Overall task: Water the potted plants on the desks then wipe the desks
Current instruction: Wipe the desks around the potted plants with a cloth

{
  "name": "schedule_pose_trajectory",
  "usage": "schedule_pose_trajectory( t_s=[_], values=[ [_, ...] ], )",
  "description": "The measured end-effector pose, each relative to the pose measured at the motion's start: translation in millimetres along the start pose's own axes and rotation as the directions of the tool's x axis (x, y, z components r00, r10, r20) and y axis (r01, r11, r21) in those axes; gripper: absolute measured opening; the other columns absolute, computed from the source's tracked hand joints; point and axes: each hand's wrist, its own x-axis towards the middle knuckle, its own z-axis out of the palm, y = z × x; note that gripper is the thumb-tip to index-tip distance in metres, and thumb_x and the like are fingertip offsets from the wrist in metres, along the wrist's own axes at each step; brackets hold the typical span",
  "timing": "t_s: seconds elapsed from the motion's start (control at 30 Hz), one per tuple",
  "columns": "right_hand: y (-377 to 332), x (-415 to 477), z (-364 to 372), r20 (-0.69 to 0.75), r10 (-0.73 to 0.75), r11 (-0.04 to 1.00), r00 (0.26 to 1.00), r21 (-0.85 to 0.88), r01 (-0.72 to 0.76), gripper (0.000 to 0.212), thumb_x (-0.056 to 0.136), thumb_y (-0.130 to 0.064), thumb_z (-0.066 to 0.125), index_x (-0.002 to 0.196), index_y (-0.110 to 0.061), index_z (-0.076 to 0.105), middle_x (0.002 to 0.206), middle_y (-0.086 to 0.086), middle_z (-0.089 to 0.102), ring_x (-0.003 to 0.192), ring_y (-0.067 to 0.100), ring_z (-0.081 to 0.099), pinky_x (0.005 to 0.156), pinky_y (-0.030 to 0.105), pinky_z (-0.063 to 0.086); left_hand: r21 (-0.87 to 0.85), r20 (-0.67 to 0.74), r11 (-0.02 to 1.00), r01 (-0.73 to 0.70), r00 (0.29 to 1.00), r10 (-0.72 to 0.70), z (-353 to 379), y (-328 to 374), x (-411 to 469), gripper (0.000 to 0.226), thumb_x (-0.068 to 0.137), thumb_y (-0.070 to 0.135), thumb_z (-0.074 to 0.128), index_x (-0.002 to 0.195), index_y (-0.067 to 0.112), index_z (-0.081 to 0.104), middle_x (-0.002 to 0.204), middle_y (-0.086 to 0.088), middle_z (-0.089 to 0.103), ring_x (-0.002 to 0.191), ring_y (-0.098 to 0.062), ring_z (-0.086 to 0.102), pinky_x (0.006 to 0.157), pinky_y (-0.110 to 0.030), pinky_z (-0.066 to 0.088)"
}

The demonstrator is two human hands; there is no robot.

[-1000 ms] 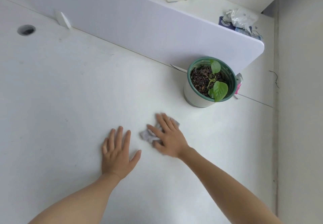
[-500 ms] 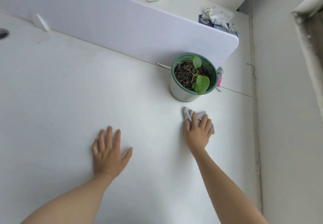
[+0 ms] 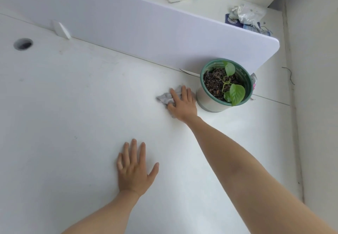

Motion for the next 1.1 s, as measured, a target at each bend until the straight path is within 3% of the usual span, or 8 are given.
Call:
schedule_pose_trajectory(
  t_s=[0.17, 0.33, 0.43, 0.5, 0.63, 0.77, 0.87, 1.1],
  values=[
    [-2.7, -29.5, 13.5, 0.002, -0.175, 0.983, 0.985, -0.056, 0.175, 0.058, 0.09, -0.047, 0.023, 0.146, -0.031, 0.016, 0.157, 0.015, -0.002, 0.145, 0.031, -0.006, 0.116, 0.04, -0.004, 0.011, 0.024, 1.0, -0.014, 1.0, 0.013, -0.6, 1.3, 0.3, 0.068, 0.072, 0.055, 0.035, 0.125, 0.012, 0.043, 0.131, -0.021, 0.056, 0.125, -0.033, 0.032, 0.096, -0.046, 0.024],
    [41.5, -126.9, 60.8, -0.062, -0.425, 0.895, 0.903, -0.177, 0.409, 0.052, 0.082, -0.042, 0.041, 0.133, -0.031, 0.042, 0.14, 0.02, 0.045, 0.133, 0.036, 0.037, 0.107, 0.045, 0.031, -0.01, 0.069, 1.0, -0.011, 0.998, 0.012, -5.6, 2.3, 0.6, 0.067, 0.084, 0.06, 0.022, 0.124, 0.011, 0.044, 0.131, -0.021, 0.055, 0.125, -0.034, 0.031, 0.095, -0.046, 0.023],
    [77.2, -178.7, 70.2, -0.167, -0.21, 0.975, 0.963, -0.104, 0.195, 0.053, 0.082, -0.042, 0.038, 0.135, -0.035, 0.038, 0.144, 0.016, 0.042, 0.137, 0.028, 0.024, 0.108, 0.039, 0.019, -0.022, 0.109, 0.999, -0.03, 0.994, 0.032, -8.5, 3.3, -0.2, 0.069, 0.074, 0.056, 0.033, 0.121, 0.008, 0.051, 0.128, -0.022, 0.057, 0.124, -0.035, 0.032, 0.093, -0.045, 0.023],
    [91.0, -200.9, 69.7, -0.22, 0.149, 0.989, 0.964, 0.055, -0.14, 0.061, 0.079, -0.049, 0.024, 0.139, -0.038, 0.035, 0.153, 0.01, 0.028, 0.143, 0.026, 0.015, 0.113, 0.037, 0.011, -0.017, 0.158, 0.999, -0.033, 0.987, 0.035, -10.8, 4.1, 1.6, 0.071, 0.073, 0.056, 0.034, 0.118, 0.006, 0.057, 0.127, -0.022, 0.058, 0.123, -0.039, 0.041, 0.092, -0.044, 0.023],
    [66.8, -232.4, 82.4, -0.261, 0.621, 0.774, 0.739, 0.351, -0.527, 0.082, 0.068, -0.055, 0.003, 0.139, -0.033, 0.038, 0.156, 0.01, 0.018, 0.144, 0.028, 0.011, 0.114, 0.04, 0.005, -0.051, 0.159, 0.998, -0.04, 0.986, 0.048, -13.2, 3.6, -0.8, 0.077, 0.079, 0.06, 0.026, 0.119, 0.004, 0.059, 0.129, -0.024, 0.056, 0.12, -0.045, 0.051, 0.092, -0.045, 0.022],
    [27.4, -244.3, 97.5, -0.254, 0.549, 0.83, 0.796, 0.278, -0.484, 0.067, 0.077, -0.046, 0.017, 0.126, -0.023, 0.057, 0.142, 0.02, 0.042, 0.132, 0.038, 0.037, 0.106, 0.049, 0.029, -0.105, 0.136, 0.994, -0.014, 0.99, 0.028, -15.7, 3.4, -4.3, 0.092, 0.071, 0.065, 0.012, 0.135, 0.008, 0.044, 0.149, -0.018, 0.034, 0.139, -0.038, 0.025, 0.105, -0.049, 0.018],
    [10.2, -257.7, 106.8, -0.215, 0.478, 0.876, 0.852, 0.193, -0.442, 0.043, 0.077, -0.032, 0.039, 0.101, -0.018, 0.072, 0.112, 0.021, 0.066, 0.101, 0.04, 0.064, 0.077, 0.049, 0.053, -0.078, 0.164, 0.997, -0.029, 0.986, 0.041, -17.4, 1.6, -6.0, 0.094, 0.069, 0.068, 0.005, 0.145, 0.015, 0.026, 0.157, -0.01, 0.015, 0.145, -0.03, 0.006, 0.11, -0.045, 0.008],
    [-3.4, -288.3, 115.8, -0.296, 0.324, 0.946, 0.899, 0.128, -0.299, 0.033, 0.073, -0.026, 0.042, 0.085, -0.015, 0.071, 0.087, 0.007, 0.071, 0.077, 0.026, 0.07, 0.059, 0.029, 0.056, -0.204, 0.312, 0.979, 0.01, 0.948, 0.056, -29.8, -6.0, 2.4, 0.07, 0.09, 0.058, 0.028, 0.147, 0.022, 0.014, 0.159, -0.001, -0.003, 0.145, -0.022, -0.012, 0.116, -0.041, -0.003]
  ],
)
